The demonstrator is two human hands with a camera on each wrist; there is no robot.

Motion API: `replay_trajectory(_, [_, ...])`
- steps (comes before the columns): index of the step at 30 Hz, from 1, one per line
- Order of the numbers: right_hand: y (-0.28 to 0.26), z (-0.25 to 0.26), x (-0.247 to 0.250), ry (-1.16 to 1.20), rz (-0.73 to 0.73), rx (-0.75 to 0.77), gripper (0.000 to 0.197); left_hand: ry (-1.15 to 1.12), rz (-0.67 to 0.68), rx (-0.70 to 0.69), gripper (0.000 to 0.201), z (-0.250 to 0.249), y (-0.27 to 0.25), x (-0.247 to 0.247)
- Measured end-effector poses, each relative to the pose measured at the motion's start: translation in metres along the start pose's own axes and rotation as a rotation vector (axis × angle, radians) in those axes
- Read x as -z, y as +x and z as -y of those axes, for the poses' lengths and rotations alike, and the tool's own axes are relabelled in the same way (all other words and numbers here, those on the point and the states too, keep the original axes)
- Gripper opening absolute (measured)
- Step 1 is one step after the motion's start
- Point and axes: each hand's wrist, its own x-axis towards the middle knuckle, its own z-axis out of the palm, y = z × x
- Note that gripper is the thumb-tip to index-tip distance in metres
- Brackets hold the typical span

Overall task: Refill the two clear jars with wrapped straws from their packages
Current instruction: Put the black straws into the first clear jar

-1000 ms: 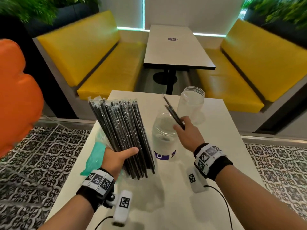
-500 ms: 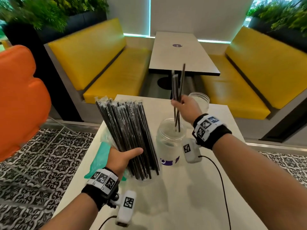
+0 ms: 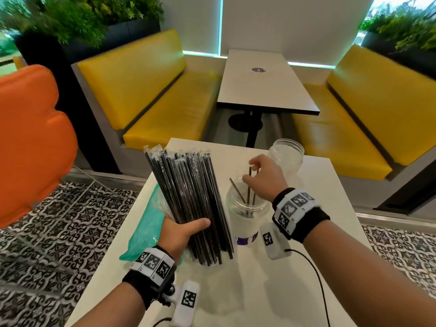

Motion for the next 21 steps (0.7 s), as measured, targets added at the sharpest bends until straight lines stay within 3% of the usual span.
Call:
replay_trajectory(2, [-0.013, 0.018, -0.001, 0.188, 0.014, 0.121, 0.043, -0.004, 0.007, -0.004, 0.052, -0.002, 0.001, -0.004])
replay_trajectory(5, [-0.026, 0.037, -0.012, 0.367, 0.315, 0.009, 0.088, -0.004, 0.048, -0.030, 0.065, -0.004, 0.000, -0.012])
replay_trajectory(7, [-0.026, 0.041, -0.023, 0.368, 0.378, -0.041, 0.105, -0.016, 0.061, -0.034, 0.076, -0.005, 0.000, -0.015])
replay_trajectory(9, [-0.027, 0.042, -0.030, 0.349, 0.336, -0.008, 0.094, -0.026, 0.061, -0.042, 0.078, -0.004, 0.001, -0.018])
replay_trajectory(12, [-0.027, 0.042, -0.035, 0.380, 0.352, 0.077, 0.046, -0.025, 0.053, -0.037, 0.071, -0.002, 0.001, -0.020])
replay_trajectory(13, [-0.026, 0.042, -0.038, 0.373, 0.360, 0.082, 0.040, -0.021, 0.049, -0.035, 0.067, -0.001, 0.001, -0.020])
replay_trajectory(17, [-0.025, 0.036, -0.048, 0.266, 0.300, 0.124, 0.048, -0.025, 0.044, -0.022, 0.056, 0.001, 0.004, -0.020])
replay_trajectory(21, [-0.028, 0.032, -0.048, 0.087, 0.165, 0.239, 0.040, -0.023, 0.034, -0.005, 0.052, 0.002, 0.007, -0.019])
